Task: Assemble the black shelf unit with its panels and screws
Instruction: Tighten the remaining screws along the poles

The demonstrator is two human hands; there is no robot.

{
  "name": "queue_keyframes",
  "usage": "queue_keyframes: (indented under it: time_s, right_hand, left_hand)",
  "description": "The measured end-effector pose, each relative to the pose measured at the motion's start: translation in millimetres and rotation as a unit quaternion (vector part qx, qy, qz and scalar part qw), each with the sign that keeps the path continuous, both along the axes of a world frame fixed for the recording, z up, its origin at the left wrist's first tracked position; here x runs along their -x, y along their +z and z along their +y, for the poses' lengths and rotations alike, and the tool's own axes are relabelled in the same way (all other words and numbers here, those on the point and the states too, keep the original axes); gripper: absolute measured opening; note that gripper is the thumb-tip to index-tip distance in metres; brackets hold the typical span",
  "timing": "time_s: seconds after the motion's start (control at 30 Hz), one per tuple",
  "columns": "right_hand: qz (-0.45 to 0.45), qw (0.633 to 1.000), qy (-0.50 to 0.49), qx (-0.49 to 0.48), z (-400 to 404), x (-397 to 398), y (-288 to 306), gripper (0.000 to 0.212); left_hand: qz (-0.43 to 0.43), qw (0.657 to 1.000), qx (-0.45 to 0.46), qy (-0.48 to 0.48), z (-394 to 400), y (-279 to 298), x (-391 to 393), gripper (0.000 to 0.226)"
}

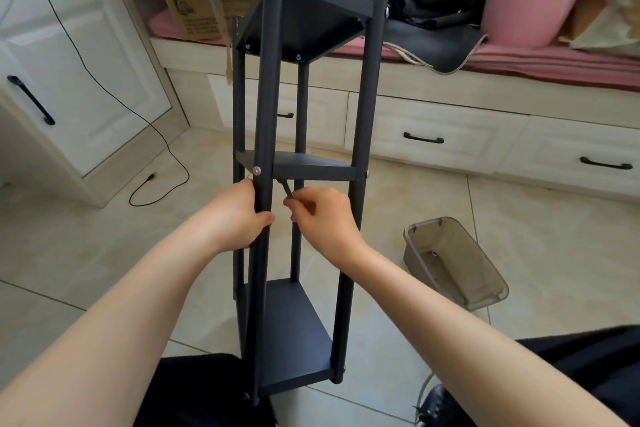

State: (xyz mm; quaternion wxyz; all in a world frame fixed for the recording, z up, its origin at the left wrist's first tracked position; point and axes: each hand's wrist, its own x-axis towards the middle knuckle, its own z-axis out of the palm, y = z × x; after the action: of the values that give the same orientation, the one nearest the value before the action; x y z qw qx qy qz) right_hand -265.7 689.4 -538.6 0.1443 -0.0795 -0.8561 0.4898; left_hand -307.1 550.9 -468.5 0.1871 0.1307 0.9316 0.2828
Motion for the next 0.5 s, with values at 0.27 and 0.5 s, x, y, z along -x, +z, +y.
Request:
queue_keyframes:
  time_s: [0.27, 0.5]
  right_hand:
    - [-0.033, 0.999, 0.014, -0.003, 3.6, 4.8, 19.7, 0.02]
    - [-0.025, 1.0, 0.01, -0.017, -0.1, 9.4, 21.5, 0.02]
  left_hand:
    - [-0.01, 1.0, 0.003, -0.001, 3.3, 2.3, -1.2, 0.023]
    - [-0.017, 1.0, -0.004, 0.01, -0.2, 2.1, 1.8, 0.025]
